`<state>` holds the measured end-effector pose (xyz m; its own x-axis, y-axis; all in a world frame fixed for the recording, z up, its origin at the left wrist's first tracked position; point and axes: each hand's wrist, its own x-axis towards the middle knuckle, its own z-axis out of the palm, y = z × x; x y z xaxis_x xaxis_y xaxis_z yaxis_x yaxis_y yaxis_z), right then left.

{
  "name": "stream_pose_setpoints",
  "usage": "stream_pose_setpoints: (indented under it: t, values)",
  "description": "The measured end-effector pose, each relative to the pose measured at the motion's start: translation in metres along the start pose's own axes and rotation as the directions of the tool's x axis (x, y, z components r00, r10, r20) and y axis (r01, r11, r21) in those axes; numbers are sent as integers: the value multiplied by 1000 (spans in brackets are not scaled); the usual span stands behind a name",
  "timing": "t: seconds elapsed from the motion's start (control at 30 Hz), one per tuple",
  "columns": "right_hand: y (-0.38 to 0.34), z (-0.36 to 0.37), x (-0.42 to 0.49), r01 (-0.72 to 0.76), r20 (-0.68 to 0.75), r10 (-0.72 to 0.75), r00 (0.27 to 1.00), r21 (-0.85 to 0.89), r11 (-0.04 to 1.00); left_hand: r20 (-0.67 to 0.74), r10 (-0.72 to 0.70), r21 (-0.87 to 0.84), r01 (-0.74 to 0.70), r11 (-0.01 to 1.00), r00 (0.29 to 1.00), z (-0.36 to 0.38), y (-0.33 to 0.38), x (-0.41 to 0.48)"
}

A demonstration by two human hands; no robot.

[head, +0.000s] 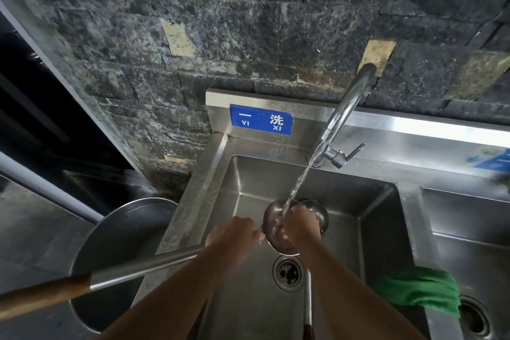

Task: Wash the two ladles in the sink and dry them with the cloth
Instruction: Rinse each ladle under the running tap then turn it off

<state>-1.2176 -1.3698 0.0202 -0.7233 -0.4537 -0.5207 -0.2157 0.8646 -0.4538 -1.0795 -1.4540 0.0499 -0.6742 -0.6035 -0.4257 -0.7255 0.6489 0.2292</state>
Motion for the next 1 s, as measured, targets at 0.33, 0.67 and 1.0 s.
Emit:
stream_pose_setpoints:
  t: [0.33, 0.67, 1.0]
  values:
    - [-8, -11, -8, -22, -21, 62, 998, 780, 625, 2, 14, -64, -14, 998, 1000, 4, 10, -14]
    - [16, -20, -29, 558, -626, -450, 637, -28, 829, -74, 59, -20, -61, 998, 995, -8, 20, -11]
    - [-19, -18, -20, 288, 84, -282, 956, -466, 837, -183, 149, 90, -135, 987, 972, 13, 26, -39]
